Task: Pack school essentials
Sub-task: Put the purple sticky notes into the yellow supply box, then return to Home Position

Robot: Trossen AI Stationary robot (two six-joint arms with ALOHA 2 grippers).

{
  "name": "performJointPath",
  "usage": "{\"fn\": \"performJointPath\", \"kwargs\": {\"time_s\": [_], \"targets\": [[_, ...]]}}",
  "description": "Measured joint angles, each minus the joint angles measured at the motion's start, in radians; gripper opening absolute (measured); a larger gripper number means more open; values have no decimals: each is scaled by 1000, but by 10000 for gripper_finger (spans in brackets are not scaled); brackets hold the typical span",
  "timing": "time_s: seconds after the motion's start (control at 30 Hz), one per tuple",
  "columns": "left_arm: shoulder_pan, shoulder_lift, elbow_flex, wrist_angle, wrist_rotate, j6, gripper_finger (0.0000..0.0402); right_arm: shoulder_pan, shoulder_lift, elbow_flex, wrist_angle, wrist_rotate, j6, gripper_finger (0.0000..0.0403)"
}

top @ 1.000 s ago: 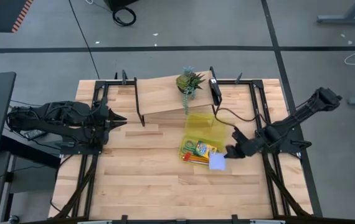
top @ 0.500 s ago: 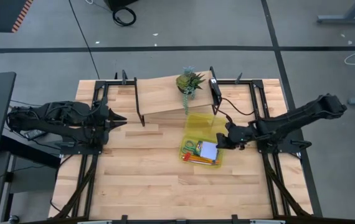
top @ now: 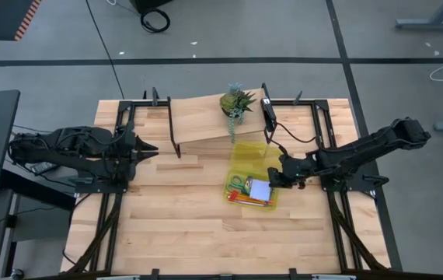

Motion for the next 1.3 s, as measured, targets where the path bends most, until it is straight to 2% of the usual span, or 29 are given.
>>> {"fn": "performJointPath", "kwargs": {"time_s": [0.23,0.4,0.7,0.83,1.03,1.3], "targets": [[0,0,0,0,0,-7,76,0,-20,0,-38,0,6,120],[0,-28,0,-1,1,-32,70,0,-80,0,-47,43,-39,126],[0,-130,0,-22,-20,-27,65,-49,-258,0,-74,86,-233,127],[0,-160,-21,-14,-24,-28,56,-89,-342,0,-71,132,-347,121],[0,-180,-47,107,-26,-5,38,-162,-452,0,-15,143,-515,98],[0,-178,-47,227,-42,7,17,-237,-522,5,109,135,-698,64]]}}
